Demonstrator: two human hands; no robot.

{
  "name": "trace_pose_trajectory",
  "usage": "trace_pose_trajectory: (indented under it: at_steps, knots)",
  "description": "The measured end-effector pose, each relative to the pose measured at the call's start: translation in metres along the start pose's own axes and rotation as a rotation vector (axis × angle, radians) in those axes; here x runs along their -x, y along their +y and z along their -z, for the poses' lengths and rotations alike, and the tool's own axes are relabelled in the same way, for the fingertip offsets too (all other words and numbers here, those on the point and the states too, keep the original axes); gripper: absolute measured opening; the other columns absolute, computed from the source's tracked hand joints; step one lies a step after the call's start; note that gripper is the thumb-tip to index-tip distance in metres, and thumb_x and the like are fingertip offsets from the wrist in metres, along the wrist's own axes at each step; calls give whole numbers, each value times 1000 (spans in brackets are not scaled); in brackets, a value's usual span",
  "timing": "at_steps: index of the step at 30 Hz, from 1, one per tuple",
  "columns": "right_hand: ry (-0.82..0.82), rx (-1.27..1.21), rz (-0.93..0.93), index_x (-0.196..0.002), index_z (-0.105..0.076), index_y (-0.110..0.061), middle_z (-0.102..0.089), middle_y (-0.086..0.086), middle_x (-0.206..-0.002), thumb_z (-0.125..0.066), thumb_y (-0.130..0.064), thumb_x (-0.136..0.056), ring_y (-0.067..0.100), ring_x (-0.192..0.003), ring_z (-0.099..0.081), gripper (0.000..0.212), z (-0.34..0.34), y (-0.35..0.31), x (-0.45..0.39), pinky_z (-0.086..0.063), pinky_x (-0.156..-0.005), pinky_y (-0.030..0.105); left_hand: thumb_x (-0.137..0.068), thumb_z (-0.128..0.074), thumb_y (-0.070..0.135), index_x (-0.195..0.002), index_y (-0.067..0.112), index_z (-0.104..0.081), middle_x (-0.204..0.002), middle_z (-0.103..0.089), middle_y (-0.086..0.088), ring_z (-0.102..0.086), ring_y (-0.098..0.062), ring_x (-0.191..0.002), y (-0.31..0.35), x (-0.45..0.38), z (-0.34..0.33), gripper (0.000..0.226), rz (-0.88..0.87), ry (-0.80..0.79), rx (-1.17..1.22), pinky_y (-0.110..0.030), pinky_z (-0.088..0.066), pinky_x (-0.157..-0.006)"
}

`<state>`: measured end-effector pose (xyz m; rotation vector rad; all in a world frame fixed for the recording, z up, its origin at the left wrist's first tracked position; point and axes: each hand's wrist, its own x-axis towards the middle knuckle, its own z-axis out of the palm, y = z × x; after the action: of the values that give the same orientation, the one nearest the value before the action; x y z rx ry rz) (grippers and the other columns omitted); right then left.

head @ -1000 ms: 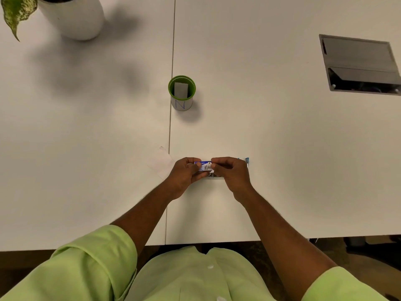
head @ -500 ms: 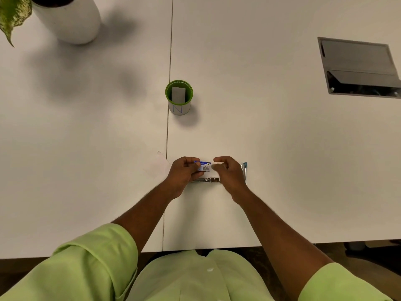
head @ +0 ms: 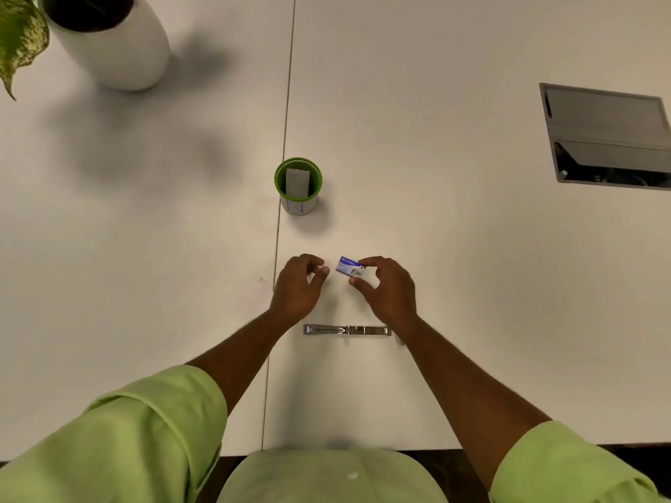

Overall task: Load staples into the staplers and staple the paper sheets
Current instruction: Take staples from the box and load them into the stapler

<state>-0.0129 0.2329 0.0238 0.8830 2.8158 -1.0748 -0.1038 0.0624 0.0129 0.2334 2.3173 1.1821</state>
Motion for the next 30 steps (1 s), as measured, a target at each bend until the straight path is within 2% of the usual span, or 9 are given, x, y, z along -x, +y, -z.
trace_pose_trajectory:
  at_steps: [2,3,5,7,10,16,22,30]
  knots:
    - [22,-15,-50,-109,-71,-28,-68,-6,-98,-80,-43,-81,7,-82,-55,33,5,5,-19,-43,-77,27,-95,-66,34,-130,14,-58,-131,-55,-7,-54,-21,-120,-15,-10,8,41,-178,38,-267,-29,-45,-95]
    - [30,-19,-74,-109,-71,-28,-69,-5,-98,-80,-43,-81,8,-82,-55,33,7,8,-29,-44,-78,27,-94,-66,36,-137,12,-53,-141,-49,-9,-47,-25,-131,-24,-15,12,51,-223,25,-358,-34,-43,-103]
    - [26,-11,-109,-109,-71,-28,-69,-4,-98,-80,-43,-81,13,-87,-59,33,9,12,-46,-44,-79,29,-95,-60,46,-151,8,-39,-159,-33,-13,-27,-33,-150,-45,-24,21,71,-263,-24,-538,-45,-28,-120]
    - [14,8,-119,-109,-71,-29,-65,-7,-91,-79,-45,-81,15,-88,-59,33,10,15,-64,-40,-75,27,-96,-42,60,-159,9,-23,-168,-14,-9,-7,-31,-157,-62,-32,27,83,-277,-66,-662,-48,-14,-125]
    - [9,22,-107,-108,-70,-30,-52,-13,-77,-79,-46,-81,11,-80,-53,32,10,16,-87,-35,-70,25,-96,-25,64,-162,16,-7,-170,3,-2,7,-24,-157,-75,-42,32,83,-291,-73,-742,-46,-7,-126]
    - [6,55,-93,-108,-70,-31,-55,-9,-77,-77,-48,-82,16,-80,-57,33,6,22,-123,-36,-69,27,-100,-25,61,-162,20,0,-170,9,1,12,-21,-156,-84,-54,22,78,-252,-41,-773,-47,-6,-127]
    - [-6,57,-68,-110,-69,-32,-57,-12,-80,-78,-41,-81,16,-82,-60,32,-2,26,-142,-39,-69,26,-101,-27,59,-162,22,-2,-171,5,2,5,-23,-157,-91,-54,18,76,-267,13,-790,-47,-11,-126]
    - [-4,29,-35,-116,-68,-31,-42,-19,-63,-75,-36,-86,11,-72,-48,30,-7,28,-158,-34,-69,23,-100,-29,60,-162,22,-6,-171,1,2,1,-23,-158,-96,-56,15,77,-280,41,-779,-44,-8,-126]
